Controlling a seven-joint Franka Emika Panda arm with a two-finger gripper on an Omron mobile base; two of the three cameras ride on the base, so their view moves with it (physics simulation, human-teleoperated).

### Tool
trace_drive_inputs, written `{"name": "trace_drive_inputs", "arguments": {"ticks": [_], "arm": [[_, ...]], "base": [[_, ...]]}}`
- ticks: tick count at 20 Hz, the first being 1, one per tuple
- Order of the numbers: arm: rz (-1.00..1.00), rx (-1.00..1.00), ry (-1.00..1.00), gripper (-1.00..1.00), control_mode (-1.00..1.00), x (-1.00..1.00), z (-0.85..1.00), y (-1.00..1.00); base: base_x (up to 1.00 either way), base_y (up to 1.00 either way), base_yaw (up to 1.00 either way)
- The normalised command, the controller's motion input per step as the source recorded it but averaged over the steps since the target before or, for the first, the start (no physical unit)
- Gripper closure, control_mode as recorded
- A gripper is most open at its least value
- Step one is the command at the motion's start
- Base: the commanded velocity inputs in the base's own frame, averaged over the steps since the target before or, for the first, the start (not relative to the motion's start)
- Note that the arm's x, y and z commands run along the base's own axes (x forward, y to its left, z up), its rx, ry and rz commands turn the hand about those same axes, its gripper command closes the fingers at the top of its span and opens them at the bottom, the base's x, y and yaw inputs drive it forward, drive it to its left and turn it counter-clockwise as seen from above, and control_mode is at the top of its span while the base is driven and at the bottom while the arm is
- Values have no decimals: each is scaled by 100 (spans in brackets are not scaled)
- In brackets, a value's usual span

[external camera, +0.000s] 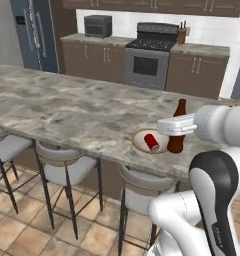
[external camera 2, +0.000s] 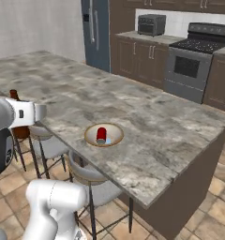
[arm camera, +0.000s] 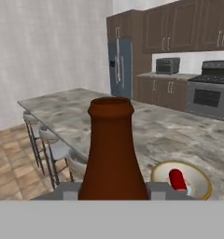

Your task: Open the fridge, grab two sodas, and place both sodas inside the bowl with ice on the dining counter.

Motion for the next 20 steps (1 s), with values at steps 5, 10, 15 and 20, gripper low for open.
{"name": "trace_drive_inputs", "arguments": {"ticks": [5,10,15,20], "arm": [[0,0,0,100,100,0,0,0],[0,0,0,100,100,0,0,0],[0,0,0,100,100,0,0,0],[0,0,0,100,100,0,0,0]], "base": [[36,64,-43],[54,19,-38],[63,0,-37],[80,0,-37]]}}
